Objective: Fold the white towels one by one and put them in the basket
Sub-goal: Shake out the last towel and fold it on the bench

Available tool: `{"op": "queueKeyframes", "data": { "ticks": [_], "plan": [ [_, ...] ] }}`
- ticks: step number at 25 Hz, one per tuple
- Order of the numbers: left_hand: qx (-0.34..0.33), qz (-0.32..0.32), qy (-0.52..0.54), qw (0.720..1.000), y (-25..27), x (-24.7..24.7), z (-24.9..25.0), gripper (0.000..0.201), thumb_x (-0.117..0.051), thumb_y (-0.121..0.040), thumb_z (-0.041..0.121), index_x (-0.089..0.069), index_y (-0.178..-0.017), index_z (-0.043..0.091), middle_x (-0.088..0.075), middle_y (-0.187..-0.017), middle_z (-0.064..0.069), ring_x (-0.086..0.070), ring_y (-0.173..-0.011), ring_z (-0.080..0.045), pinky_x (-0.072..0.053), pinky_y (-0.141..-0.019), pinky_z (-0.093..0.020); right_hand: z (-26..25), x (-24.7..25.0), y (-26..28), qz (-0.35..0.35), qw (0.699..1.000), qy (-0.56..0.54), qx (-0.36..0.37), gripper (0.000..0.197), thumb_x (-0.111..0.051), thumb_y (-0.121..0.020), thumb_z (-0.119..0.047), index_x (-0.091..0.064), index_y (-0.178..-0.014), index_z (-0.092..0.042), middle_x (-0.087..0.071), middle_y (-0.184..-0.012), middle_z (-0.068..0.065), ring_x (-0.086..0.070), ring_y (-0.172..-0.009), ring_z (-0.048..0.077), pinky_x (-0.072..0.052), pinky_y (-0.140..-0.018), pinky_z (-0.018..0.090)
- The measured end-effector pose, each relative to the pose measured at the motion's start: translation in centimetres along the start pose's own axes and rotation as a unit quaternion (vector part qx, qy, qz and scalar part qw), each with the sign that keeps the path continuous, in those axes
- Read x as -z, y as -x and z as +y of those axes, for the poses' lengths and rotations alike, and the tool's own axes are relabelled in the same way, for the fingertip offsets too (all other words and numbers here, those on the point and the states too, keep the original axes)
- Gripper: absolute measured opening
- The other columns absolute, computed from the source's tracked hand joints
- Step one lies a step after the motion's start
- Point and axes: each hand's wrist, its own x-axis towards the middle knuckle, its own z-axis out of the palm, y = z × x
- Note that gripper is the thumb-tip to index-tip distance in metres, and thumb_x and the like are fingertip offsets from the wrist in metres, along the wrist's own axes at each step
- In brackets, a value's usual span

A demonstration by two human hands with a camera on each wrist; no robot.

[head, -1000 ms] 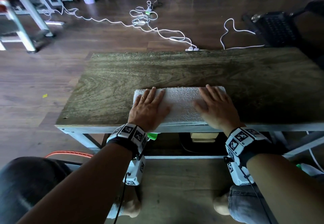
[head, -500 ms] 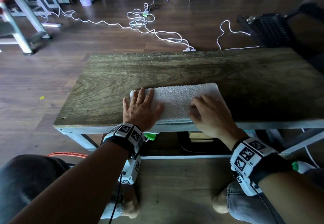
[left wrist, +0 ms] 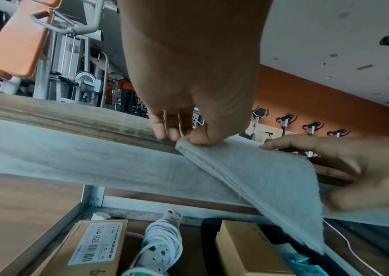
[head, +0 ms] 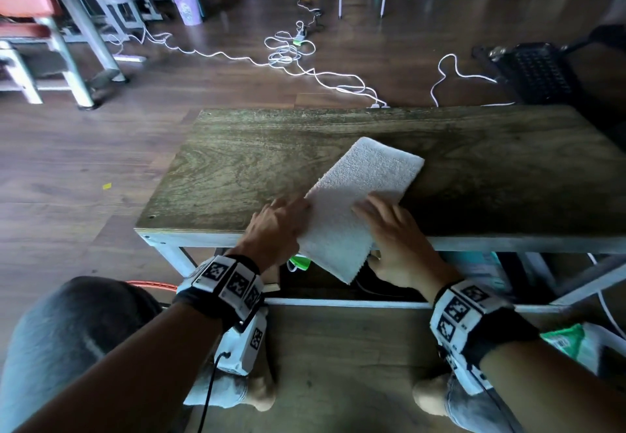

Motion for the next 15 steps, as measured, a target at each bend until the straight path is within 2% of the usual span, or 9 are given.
{"op": "queueKeyframes", "data": {
  "ticks": [3, 5, 7, 9, 11, 12, 13, 14, 15],
  "plan": [
    [-0.043, -0.113, -0.082, 0.989, 0.2, -0.1, -0.3, 0.101, -0.074, -0.076, 0.020, -0.012, -0.152, 0.046, -0.026, -0.153, 0.002, -0.030, -0.138, -0.026, -0.026, -0.109, -0.049, -1.3, -1.0, 0.5, 0.062, 0.998, 0.022, 0.006, 0.091, -0.075, -0.063, -0.011, -0.039, -0.147, -0.017, -0.038, -0.151, 0.005, -0.042, -0.135, 0.028, -0.036, -0.112, 0.042],
    [-0.077, -0.128, -0.094, 0.984, 0.2, 0.2, -0.6, 0.110, -0.077, -0.071, 0.016, -0.009, -0.153, 0.044, -0.020, -0.158, 0.001, -0.025, -0.142, -0.026, -0.026, -0.112, -0.050, -1.6, -0.8, 0.6, 0.089, 0.996, 0.001, 0.030, 0.078, -0.072, -0.071, -0.011, -0.044, -0.143, -0.017, -0.042, -0.148, 0.003, -0.039, -0.139, 0.025, -0.035, -0.114, 0.042],
    [-0.115, -0.080, -0.036, 0.989, -0.2, 0.2, -1.2, 0.100, -0.075, -0.069, 0.012, -0.026, -0.150, 0.042, -0.039, -0.151, -0.001, -0.043, -0.133, -0.028, -0.041, -0.105, -0.047, -1.1, -0.6, 0.7, 0.094, 0.994, -0.021, 0.049, 0.067, -0.066, -0.078, -0.014, -0.044, -0.142, -0.019, -0.042, -0.149, 0.001, -0.035, -0.143, 0.022, -0.030, -0.117, 0.041],
    [-0.151, -0.029, 0.076, 0.985, -0.4, 0.0, -1.9, 0.076, -0.072, -0.069, 0.005, -0.051, -0.137, 0.032, -0.059, -0.130, -0.001, -0.062, -0.110, -0.021, -0.052, -0.092, -0.035, -0.5, -0.6, 0.9, 0.100, 0.991, -0.048, 0.070, 0.063, -0.063, -0.082, -0.010, -0.045, -0.141, -0.020, -0.043, -0.149, 0.000, -0.035, -0.143, 0.019, -0.028, -0.117, 0.040],
    [-0.171, 0.027, 0.125, 0.977, -0.3, 0.3, -1.5, 0.048, -0.075, -0.071, -0.001, -0.070, -0.114, 0.020, -0.065, -0.102, -0.001, -0.061, -0.085, -0.005, -0.051, -0.077, -0.018, -0.2, -0.3, 1.1, 0.119, 0.980, -0.142, 0.069, 0.058, -0.062, -0.085, 0.000, -0.049, -0.137, -0.022, -0.052, -0.140, -0.002, -0.042, -0.131, 0.009, -0.034, -0.109, 0.039],
    [-0.169, 0.055, 0.145, 0.973, -0.4, 0.4, -1.3, 0.037, -0.078, -0.072, 0.001, -0.074, -0.103, 0.018, -0.062, -0.093, 0.000, -0.058, -0.077, -0.003, -0.048, -0.071, -0.011, -0.2, 0.1, 1.1, 0.128, 0.969, -0.206, 0.046, 0.049, -0.060, -0.089, 0.003, -0.053, -0.131, -0.022, -0.060, -0.126, -0.006, -0.048, -0.115, 0.004, -0.040, -0.101, 0.038],
    [-0.150, 0.074, 0.182, 0.969, -0.4, 0.7, -0.9, 0.030, -0.081, -0.071, 0.006, -0.075, -0.098, 0.019, -0.059, -0.090, 0.000, -0.055, -0.073, -0.002, -0.046, -0.068, -0.009, -0.3, 0.7, 1.1, 0.127, 0.955, -0.267, 0.011, 0.037, -0.056, -0.094, 0.001, -0.057, -0.124, -0.020, -0.064, -0.109, -0.009, -0.053, -0.099, 0.003, -0.047, -0.090, 0.039],
    [-0.118, 0.081, 0.235, 0.961, -0.4, 1.1, -0.5, 0.027, -0.082, -0.071, 0.013, -0.072, -0.095, 0.021, -0.060, -0.088, -0.001, -0.055, -0.073, -0.003, -0.047, -0.067, -0.013, -0.3, 1.3, 1.0, 0.118, 0.940, -0.320, -0.029, 0.025, -0.051, -0.100, -0.006, -0.060, -0.119, -0.020, -0.066, -0.095, -0.002, -0.059, -0.090, 0.007, -0.051, -0.081, 0.042],
    [-0.084, 0.070, 0.299, 0.948, -0.6, 1.4, 0.0, 0.022, -0.080, -0.074, 0.020, -0.068, -0.093, 0.021, -0.063, -0.085, -0.002, -0.058, -0.071, -0.007, -0.050, -0.064, -0.021, -0.4, 2.0, 0.8, 0.113, 0.923, -0.362, -0.066, 0.021, -0.046, -0.104, -0.016, -0.061, -0.118, -0.021, -0.067, -0.093, 0.009, -0.064, -0.090, 0.017, -0.052, -0.079, 0.047]
  ]
}}
